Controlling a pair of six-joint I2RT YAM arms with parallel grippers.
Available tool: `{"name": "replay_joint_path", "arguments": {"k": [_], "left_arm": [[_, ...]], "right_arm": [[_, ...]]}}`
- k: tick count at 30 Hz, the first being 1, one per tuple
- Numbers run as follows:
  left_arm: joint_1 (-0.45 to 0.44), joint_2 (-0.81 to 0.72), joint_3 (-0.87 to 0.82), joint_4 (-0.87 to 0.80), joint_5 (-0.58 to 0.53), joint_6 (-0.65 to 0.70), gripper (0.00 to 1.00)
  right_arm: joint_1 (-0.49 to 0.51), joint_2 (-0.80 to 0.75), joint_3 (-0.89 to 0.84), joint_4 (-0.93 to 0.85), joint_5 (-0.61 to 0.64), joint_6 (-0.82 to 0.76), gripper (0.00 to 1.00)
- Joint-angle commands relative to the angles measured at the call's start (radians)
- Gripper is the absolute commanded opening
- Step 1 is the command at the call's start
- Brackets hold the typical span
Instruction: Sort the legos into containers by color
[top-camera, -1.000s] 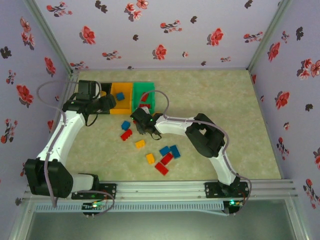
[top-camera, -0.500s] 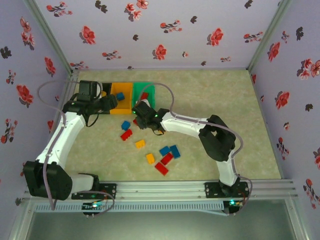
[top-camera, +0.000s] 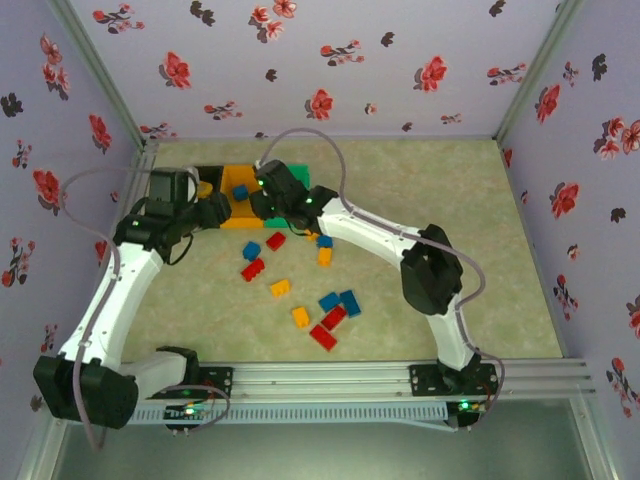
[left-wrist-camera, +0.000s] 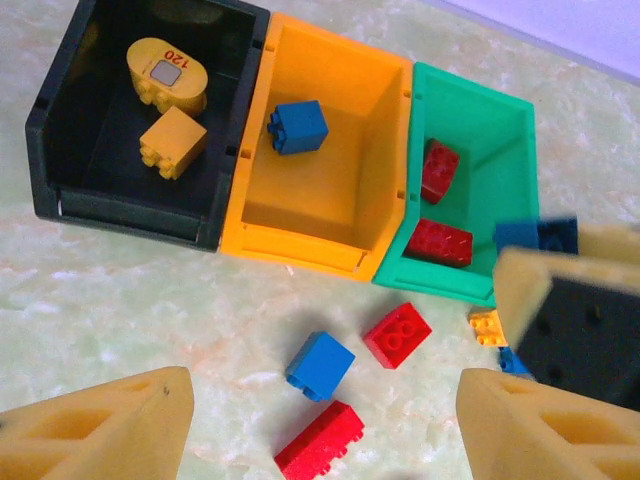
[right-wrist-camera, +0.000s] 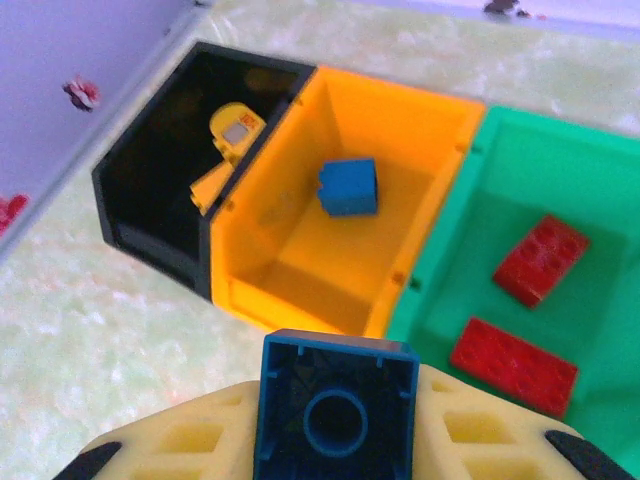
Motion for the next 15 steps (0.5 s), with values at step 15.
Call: {"name": "replay_joint_path", "arguments": {"k": [15], "left_arm": [[-0.063, -0.061, -0.073, -0.070, -0.031, -0.044, 0.71]], "right_arm": [[-0.105, 0.470, 0.643, -0.125, -0.140, -0.020, 0.58]]}}
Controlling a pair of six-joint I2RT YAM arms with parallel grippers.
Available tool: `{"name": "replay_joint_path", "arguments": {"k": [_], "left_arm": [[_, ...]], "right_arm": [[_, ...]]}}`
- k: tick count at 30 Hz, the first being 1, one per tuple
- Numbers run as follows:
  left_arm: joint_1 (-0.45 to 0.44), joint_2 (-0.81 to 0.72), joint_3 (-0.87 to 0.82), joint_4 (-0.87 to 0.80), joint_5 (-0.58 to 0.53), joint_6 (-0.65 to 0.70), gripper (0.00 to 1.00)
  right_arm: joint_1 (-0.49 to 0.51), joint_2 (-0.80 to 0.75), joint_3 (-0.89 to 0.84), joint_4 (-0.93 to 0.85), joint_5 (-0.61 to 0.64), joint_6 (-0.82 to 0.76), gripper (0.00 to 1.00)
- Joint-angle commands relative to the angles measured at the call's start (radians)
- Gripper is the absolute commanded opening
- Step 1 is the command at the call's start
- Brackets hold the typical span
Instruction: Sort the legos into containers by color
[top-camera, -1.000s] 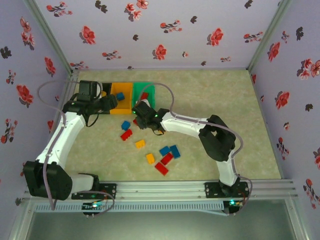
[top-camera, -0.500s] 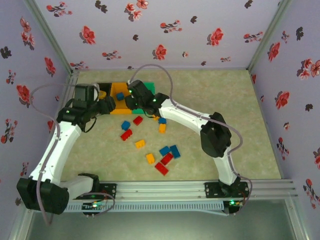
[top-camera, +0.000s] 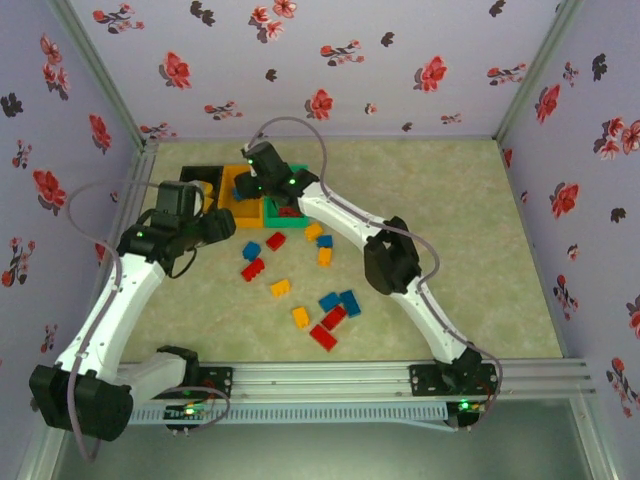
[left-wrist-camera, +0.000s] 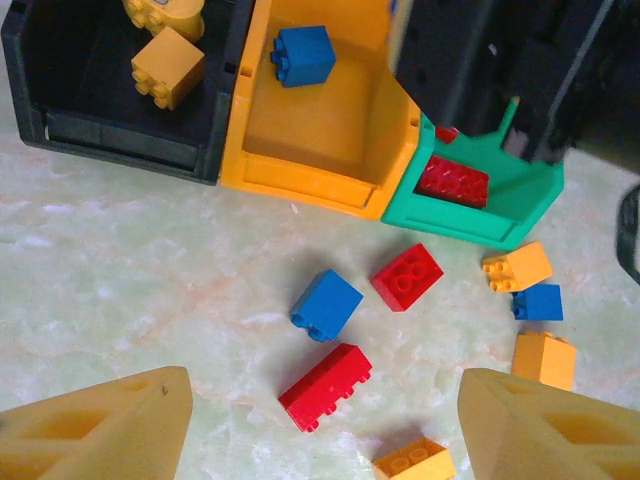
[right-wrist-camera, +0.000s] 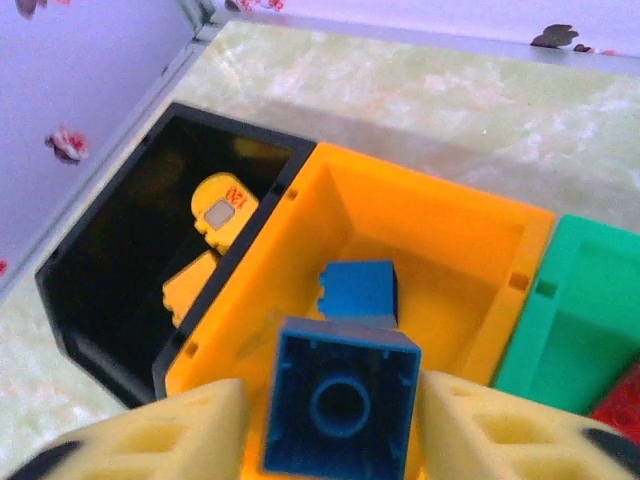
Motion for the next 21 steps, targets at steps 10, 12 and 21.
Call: {"name": "replay_joint_path", "arguments": {"k": [10, 12, 21], "left_arm": [[-0.026, 0.008, -0.015, -0.013, -0.019, -0.016, 0.72], [-0.033, 0.016, -0.020, -0.007, -0.020, -0.017, 0.73], [-0.120, 0.040, -0.075, -0.006, -0.022, -0.072, 0.72]], "right_arm": [[-0.045, -0.152, -0.142, -0.001, -0.061, -0.019, 0.78], [-0.043, -0.249, -0.274, 0.054, -0.057, -0.019, 0.78], [-0.041, -0.614, -0.762, 0.168, 0.016, -0.022, 0.79]]}}
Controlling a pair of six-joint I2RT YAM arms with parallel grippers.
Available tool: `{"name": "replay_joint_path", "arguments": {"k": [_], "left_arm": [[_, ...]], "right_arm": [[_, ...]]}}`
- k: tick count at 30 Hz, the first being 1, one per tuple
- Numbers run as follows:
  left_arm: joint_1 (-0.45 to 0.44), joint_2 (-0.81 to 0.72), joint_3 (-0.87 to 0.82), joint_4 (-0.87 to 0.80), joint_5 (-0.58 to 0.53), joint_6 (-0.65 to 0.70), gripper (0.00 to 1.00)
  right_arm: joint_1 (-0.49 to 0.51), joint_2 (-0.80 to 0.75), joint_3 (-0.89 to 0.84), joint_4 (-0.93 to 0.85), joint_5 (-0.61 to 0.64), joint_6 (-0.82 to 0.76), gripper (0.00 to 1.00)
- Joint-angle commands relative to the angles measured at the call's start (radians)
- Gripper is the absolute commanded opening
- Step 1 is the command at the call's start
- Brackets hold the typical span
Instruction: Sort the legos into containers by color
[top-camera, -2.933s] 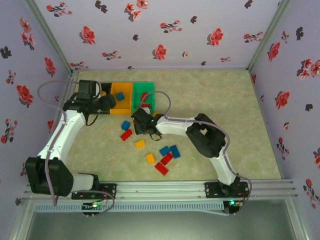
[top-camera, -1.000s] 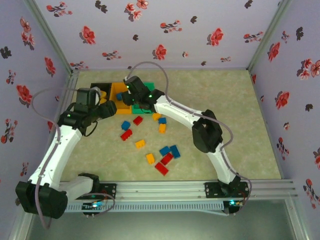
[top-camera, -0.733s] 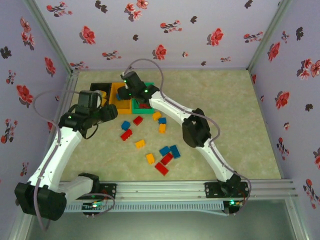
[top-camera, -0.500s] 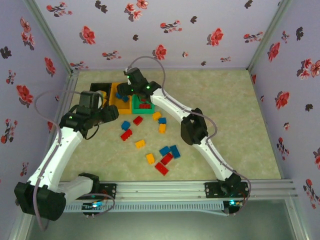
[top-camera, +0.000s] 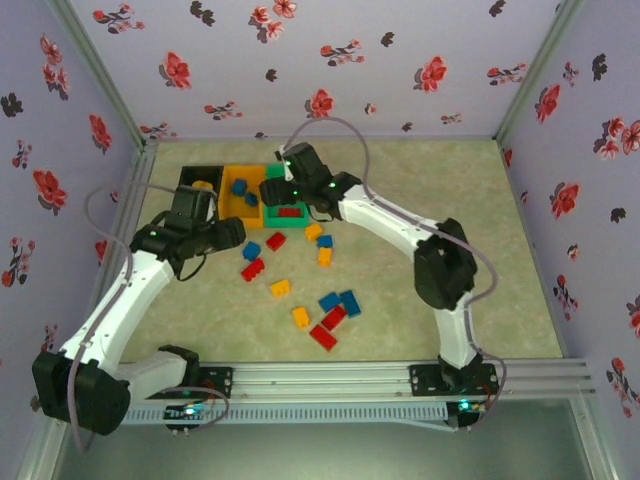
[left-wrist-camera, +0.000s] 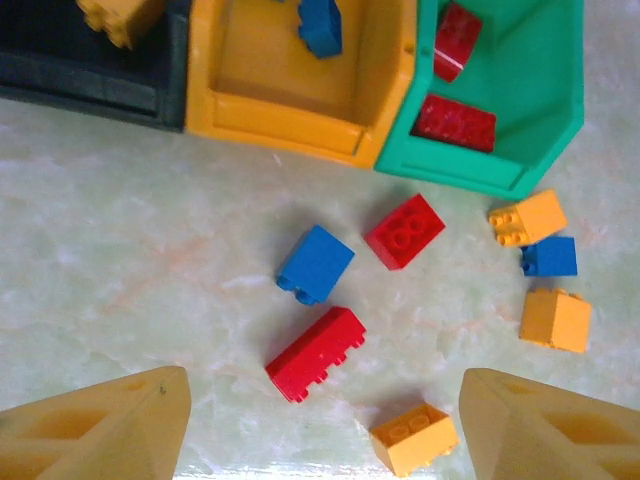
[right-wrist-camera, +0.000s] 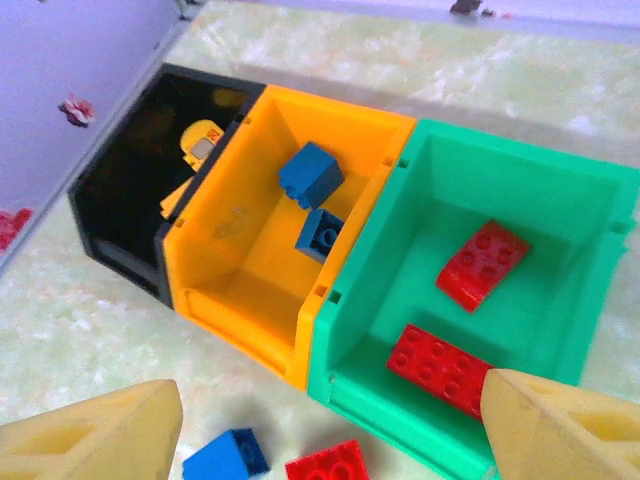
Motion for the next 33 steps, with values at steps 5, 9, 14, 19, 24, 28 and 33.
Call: {"name": "replay_joint_path", "arguments": {"k": [5, 9, 14, 19, 24, 28, 33], "left_arm": [[-0.145, 0.004, -0.106, -0.006, -0.051, -0.177, 0.71], [-0.235, -0.026, -0.251, 0.115, -0.059, -0.395, 0.72], [-0.332, 0.000, -0.370, 0.278, -0.113, -0.595, 0.74], [-0.377, 0.102, -0.336, 0.311, -0.127, -0.626, 0.76], [-0.399, 0.201, -0.295, 0.352, -0.127, -0.638, 0.77], [-0.408, 0.262, -0.265, 0.369, -0.125, -0.633, 0.77], [-0.424, 0.308, -0.227, 0.347, -0.124, -0.633, 0.77]], "right_arm": [[-0.001, -0.199, -0.224, 0.031, 0.102, -0.019, 0.79], [-0.007, -0.249, -0.292, 0.035, 0.120, 0.003, 0.80], [-0.008, -0.269, -0.352, 0.068, 0.117, 0.040, 0.80], [-0.007, -0.280, -0.382, 0.075, 0.109, 0.054, 0.80], [-0.007, -0.300, -0.414, 0.084, 0.109, 0.062, 0.81], [-0.008, -0.320, -0.437, 0.082, 0.114, 0.060, 0.82], [-0.008, -0.330, -0.455, 0.077, 0.119, 0.057, 0.83]]}}
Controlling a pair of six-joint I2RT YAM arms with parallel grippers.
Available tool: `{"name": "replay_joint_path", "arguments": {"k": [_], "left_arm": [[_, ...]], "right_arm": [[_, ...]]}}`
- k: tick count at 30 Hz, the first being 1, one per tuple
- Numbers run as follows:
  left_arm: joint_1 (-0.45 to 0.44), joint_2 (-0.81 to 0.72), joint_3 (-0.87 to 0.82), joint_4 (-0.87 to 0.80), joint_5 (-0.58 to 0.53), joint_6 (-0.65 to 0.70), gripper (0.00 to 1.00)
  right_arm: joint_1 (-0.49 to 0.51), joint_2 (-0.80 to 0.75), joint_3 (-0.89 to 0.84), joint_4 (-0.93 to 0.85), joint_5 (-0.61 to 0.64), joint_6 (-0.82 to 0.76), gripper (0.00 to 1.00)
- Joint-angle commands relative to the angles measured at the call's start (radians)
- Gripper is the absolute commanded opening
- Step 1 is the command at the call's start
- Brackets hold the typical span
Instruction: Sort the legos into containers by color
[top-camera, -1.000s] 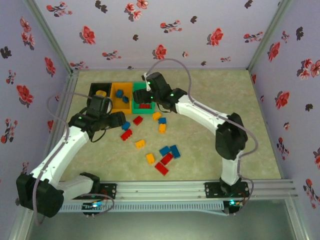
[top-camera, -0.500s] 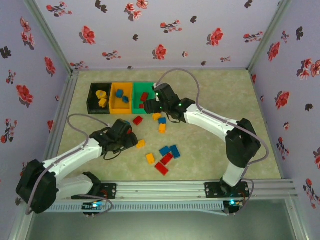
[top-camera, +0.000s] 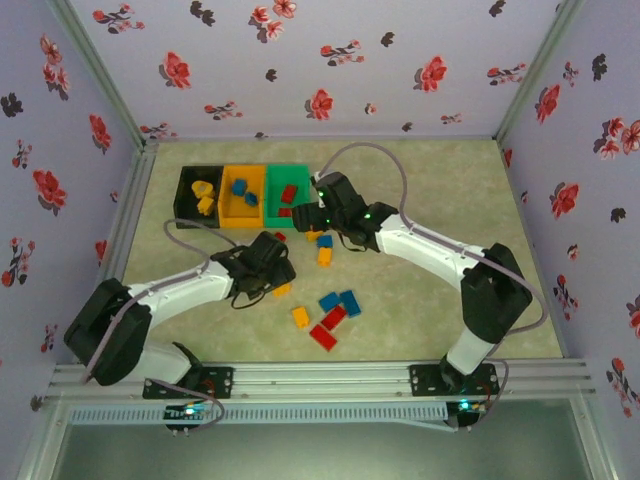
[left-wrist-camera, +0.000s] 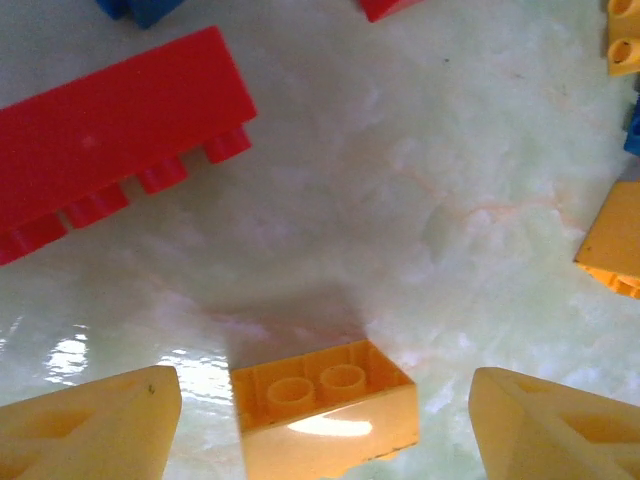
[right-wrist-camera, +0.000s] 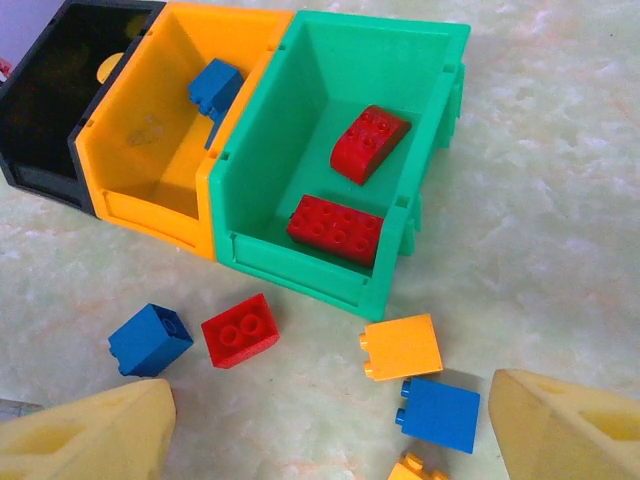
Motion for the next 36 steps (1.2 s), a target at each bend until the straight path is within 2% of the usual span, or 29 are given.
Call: {"name": "replay_joint_path", "arguments": {"k": [1, 18, 27, 32, 36], "left_arm": [[-0.015, 0.032, 0.040, -0.014, -0.028, -0.018, 0.76], [-0.055, 0.157, 0.102, -0.105, -0.018, -0.024, 0.74], [-0.057, 0.198, 0.116, -0.115, -0.007, -0.004, 0.62], [-0.056, 0.200, 0.135, -0.143, -0.017, 0.018, 0.49], [-0.054, 0.209, 0.199, -0.216, -0.029, 0.107, 0.44]], "right_arm": [[-0.006, -0.029, -0.020, 0.013, 0.024, 0.011, 0.83], [-0.007, -0.040, -0.048, 0.033, 0.020, 0.014, 0.84], [-0.008, -0.044, -0.059, 0.041, 0.023, 0.016, 0.83], [-0.009, -0.047, -0.063, 0.041, 0.026, 0.016, 0.83], [-0.009, -0.051, -0.068, 0.043, 0.026, 0.018, 0.83]]}}
